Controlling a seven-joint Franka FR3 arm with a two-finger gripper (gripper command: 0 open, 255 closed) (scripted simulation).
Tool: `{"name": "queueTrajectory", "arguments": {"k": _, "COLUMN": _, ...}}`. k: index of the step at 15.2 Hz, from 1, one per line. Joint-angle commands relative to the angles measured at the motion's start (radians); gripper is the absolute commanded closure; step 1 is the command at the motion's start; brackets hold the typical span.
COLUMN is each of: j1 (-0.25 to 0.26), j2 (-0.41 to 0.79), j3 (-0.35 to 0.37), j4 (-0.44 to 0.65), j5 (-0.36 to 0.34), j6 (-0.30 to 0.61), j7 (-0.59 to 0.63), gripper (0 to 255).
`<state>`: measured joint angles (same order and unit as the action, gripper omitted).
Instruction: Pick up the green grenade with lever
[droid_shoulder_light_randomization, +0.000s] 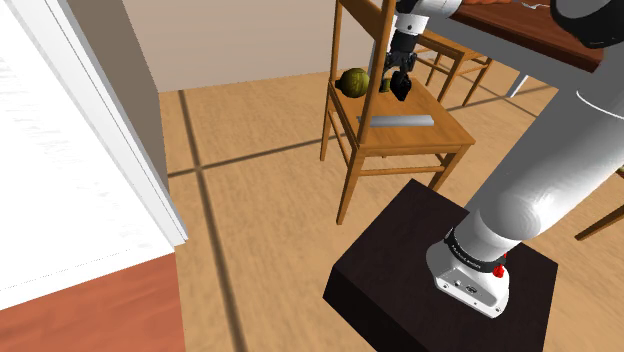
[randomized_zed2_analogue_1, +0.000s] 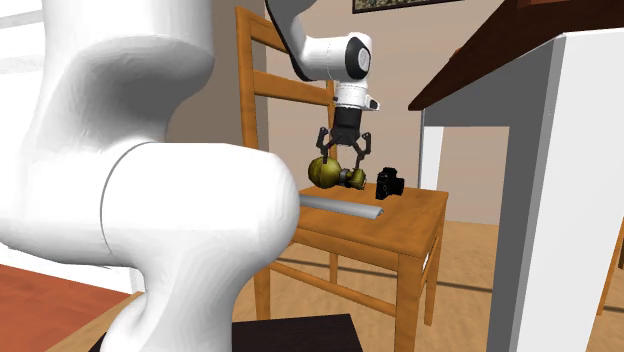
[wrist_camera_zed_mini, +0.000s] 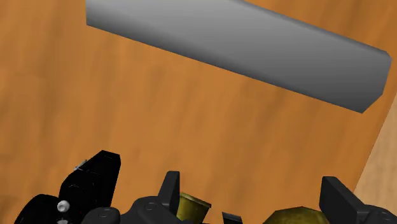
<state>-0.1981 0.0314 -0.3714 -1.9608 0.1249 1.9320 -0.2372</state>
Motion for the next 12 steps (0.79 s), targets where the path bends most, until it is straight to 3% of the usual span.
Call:
{"name": "queueTrajectory", "arguments": {"k": 1, "j1": -0.019, "j2": 0.072, "j3": -0.015, "j4": 0.064, "j5": 0.037, "j6": 0.011, "j7": -0.034, "gripper": 0}}
{"name": "queueTrajectory", "arguments": {"k": 4, "j1": -0.044, "j2": 0.147, "j3": -0.025, "j4": 0.139, "j5": 0.078, "j6": 0.012, "j7": -0.066, "gripper": 0}}
{"name": "queueTrajectory", "arguments": {"k": 12, "j1": -0.047, "j2": 0.18, "j3": -0.02, "j4": 0.077, "j5": 0.1, "j6": 0.103, "j7": -0.089, "gripper": 0}}
